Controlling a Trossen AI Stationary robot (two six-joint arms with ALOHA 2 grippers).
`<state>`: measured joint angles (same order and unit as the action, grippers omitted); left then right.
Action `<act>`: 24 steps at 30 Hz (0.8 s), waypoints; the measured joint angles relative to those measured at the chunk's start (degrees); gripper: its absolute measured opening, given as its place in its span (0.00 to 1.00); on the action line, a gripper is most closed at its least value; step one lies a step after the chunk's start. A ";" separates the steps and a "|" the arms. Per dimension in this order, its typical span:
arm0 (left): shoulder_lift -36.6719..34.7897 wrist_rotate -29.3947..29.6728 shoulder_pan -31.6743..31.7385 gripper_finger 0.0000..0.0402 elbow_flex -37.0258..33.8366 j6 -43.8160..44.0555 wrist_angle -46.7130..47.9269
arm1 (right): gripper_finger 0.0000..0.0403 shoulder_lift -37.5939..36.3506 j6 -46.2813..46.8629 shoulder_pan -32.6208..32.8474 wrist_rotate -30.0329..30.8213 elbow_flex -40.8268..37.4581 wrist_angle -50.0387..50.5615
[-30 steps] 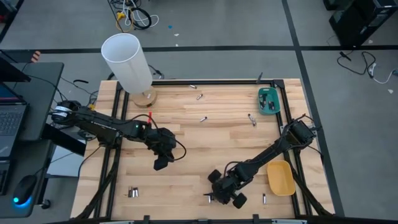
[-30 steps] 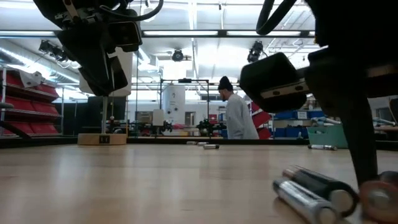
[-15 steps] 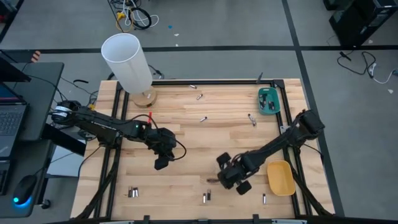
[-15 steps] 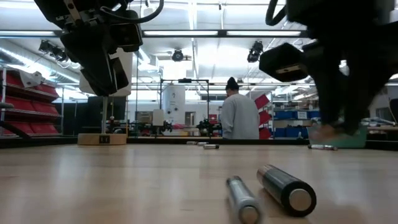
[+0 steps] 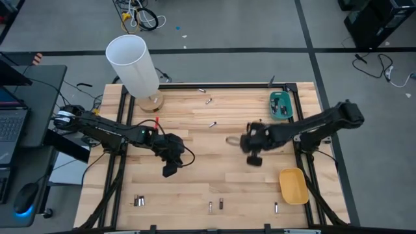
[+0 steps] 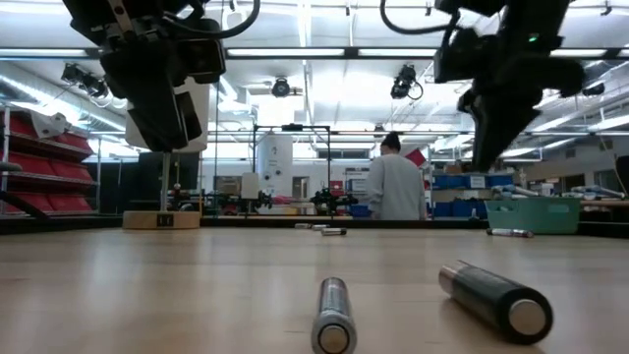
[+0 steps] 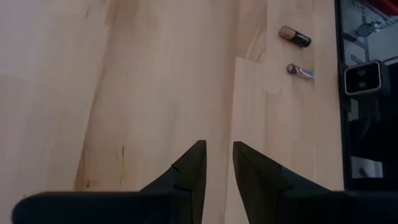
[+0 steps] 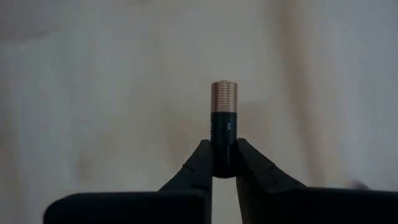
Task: Sort batteries
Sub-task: Put the black battery into the blue bin
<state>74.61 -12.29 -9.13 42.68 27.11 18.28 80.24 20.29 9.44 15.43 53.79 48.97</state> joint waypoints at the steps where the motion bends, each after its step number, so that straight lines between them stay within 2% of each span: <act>1: 0.00 0.35 0.00 0.23 0.00 0.14 -0.13 | 0.09 -1.22 1.55 -1.54 1.60 -0.06 1.33; 8: 0.01 1.27 0.00 0.23 0.00 1.16 -1.20 | 0.09 -7.28 12.43 -13.57 10.33 -0.06 8.11; 12: 0.00 2.20 -0.02 0.23 0.00 2.10 -1.20 | 0.09 -8.00 20.85 -21.71 11.12 -0.06 13.76; 24: 0.01 4.75 -0.04 0.23 0.00 3.59 -1.20 | 0.09 -7.93 23.84 -41.11 11.96 -0.06 15.81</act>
<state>74.62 -7.54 -9.17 42.68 30.70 17.08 72.31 44.12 -31.67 27.39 53.74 64.78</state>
